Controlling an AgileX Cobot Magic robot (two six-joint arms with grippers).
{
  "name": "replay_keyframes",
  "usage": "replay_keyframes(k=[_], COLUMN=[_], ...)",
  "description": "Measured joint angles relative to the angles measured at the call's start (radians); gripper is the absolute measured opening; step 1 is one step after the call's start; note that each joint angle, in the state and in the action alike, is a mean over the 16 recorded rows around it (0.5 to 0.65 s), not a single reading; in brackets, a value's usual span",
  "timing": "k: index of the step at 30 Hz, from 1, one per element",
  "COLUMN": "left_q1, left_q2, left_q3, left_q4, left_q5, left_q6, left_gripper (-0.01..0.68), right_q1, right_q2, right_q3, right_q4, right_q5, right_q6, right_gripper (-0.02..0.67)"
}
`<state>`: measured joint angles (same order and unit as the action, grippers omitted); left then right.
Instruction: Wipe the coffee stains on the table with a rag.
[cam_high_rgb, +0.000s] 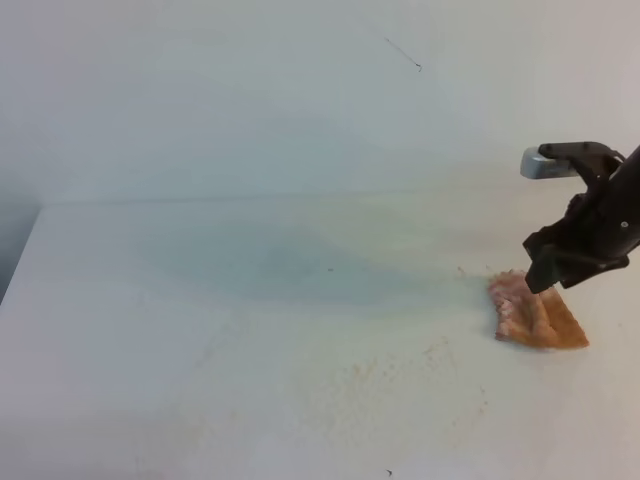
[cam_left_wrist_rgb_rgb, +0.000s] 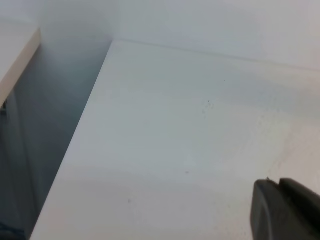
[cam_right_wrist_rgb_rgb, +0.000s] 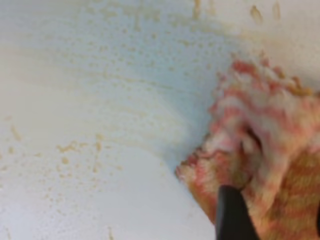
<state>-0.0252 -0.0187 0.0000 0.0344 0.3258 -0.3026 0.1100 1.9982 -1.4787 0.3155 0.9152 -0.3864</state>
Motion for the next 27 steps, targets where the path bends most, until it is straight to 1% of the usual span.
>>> replay_keyframes(k=[3, 6, 9, 15, 18, 21, 27], left_q1=[0.000, 0.000, 0.000, 0.000, 0.000, 0.000, 0.000], left_q2=[-0.003, -0.005, -0.007, -0.007, -0.007, -0.008, -0.008], left_q3=[0.000, 0.000, 0.000, 0.000, 0.000, 0.000, 0.000], left_q4=[0.000, 0.000, 0.000, 0.000, 0.000, 0.000, 0.000], left_q5=[0.000, 0.000, 0.000, 0.000, 0.000, 0.000, 0.000], left_q6=[0.000, 0.000, 0.000, 0.000, 0.000, 0.000, 0.000], left_gripper=[-0.001, -0.001, -0.001, -0.001, -0.001, -0.001, -0.001], right_q1=[-0.001, -0.001, -0.001, -0.001, -0.001, -0.001, -0.001], right_q2=[-0.037, -0.079, -0.129, -0.266, -0.351, -0.443, -0.617], right_q3=[0.000, 0.000, 0.000, 0.000, 0.000, 0.001, 0.001], right_q4=[0.013, 0.024, 0.029, 0.037, 0.042, 0.047, 0.061], right_q5=[0.026, 0.062, 0.104, 0.170, 0.187, 0.194, 0.191], right_q6=[-0.005, -0.010, -0.013, -0.012, -0.014, -0.013, -0.015], right_gripper=[0.292, 0.286, 0.242, 0.093, 0.035, 0.013, 0.005])
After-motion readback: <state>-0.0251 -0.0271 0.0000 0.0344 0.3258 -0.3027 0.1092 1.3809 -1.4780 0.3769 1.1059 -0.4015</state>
